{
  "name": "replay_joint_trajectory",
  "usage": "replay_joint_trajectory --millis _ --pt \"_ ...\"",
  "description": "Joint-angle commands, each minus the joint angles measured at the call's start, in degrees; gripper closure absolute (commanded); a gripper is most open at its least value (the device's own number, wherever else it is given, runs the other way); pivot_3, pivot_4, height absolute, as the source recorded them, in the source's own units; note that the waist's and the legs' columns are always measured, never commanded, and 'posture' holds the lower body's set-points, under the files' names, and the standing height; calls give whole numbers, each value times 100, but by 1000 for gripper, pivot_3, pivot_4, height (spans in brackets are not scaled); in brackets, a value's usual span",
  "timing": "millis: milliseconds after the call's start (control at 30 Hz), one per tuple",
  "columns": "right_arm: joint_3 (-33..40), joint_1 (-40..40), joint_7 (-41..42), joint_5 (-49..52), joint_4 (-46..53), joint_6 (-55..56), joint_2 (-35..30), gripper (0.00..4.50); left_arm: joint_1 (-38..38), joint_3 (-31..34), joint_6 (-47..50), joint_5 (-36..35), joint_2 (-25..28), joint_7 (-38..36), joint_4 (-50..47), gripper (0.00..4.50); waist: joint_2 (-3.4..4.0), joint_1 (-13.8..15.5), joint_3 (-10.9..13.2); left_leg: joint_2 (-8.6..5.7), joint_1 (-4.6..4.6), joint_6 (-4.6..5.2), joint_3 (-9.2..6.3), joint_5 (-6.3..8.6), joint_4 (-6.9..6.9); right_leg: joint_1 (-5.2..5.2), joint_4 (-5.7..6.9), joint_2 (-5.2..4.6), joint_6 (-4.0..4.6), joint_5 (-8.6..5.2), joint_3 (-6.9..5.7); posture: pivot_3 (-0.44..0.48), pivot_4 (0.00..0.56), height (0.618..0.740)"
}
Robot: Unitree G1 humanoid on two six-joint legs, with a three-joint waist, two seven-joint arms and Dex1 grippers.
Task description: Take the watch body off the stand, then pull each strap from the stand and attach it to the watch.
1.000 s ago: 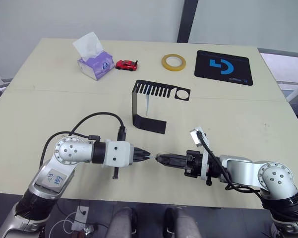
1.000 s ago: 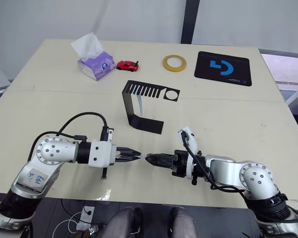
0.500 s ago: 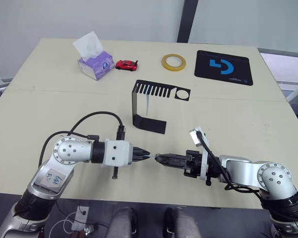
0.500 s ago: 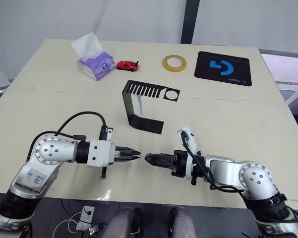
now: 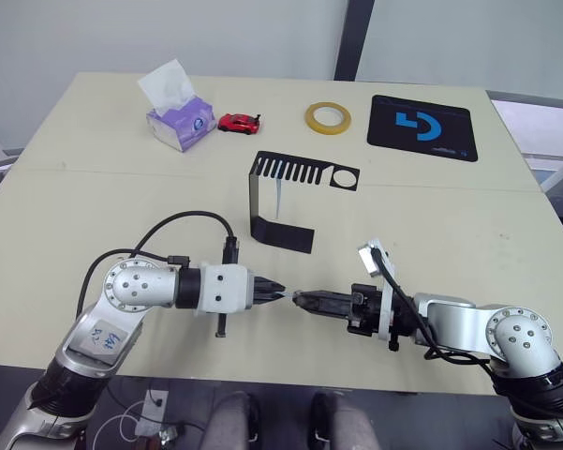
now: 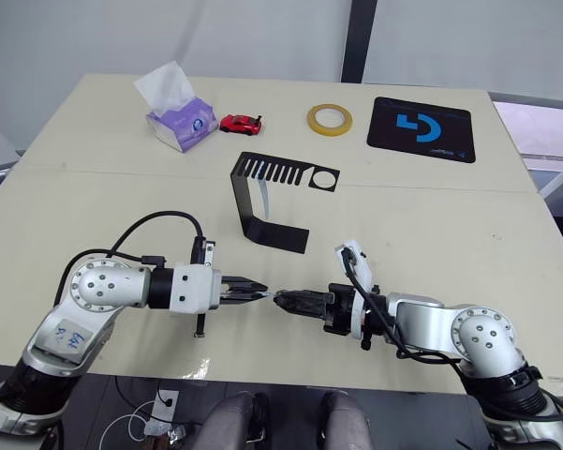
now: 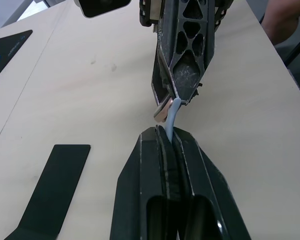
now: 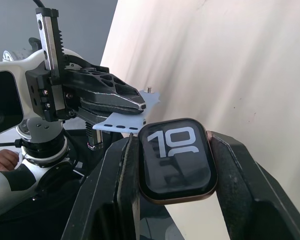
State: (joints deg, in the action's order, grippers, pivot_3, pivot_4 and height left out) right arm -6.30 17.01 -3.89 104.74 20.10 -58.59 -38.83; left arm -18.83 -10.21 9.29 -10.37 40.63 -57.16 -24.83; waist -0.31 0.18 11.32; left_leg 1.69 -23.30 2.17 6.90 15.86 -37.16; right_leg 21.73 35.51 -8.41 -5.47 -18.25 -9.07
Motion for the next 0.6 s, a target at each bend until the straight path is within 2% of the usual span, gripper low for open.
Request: replay_joint_trajectory --millis 33,600 --pt "75 -2 64 112 141 53 33 2849 -69 -59 -16 40 -34 50 -252 4500 0 1 0 0 0 0 0 0 0 0 0 0 0 0 0 0 150 740" --pt "77 -14 44 112 150 59 53 2849 -235 -277 37 285 -144 46 -312 4500 0 2 0 0 0 0 0 0 -1 0 0 0 0 0 0 0 150 740"
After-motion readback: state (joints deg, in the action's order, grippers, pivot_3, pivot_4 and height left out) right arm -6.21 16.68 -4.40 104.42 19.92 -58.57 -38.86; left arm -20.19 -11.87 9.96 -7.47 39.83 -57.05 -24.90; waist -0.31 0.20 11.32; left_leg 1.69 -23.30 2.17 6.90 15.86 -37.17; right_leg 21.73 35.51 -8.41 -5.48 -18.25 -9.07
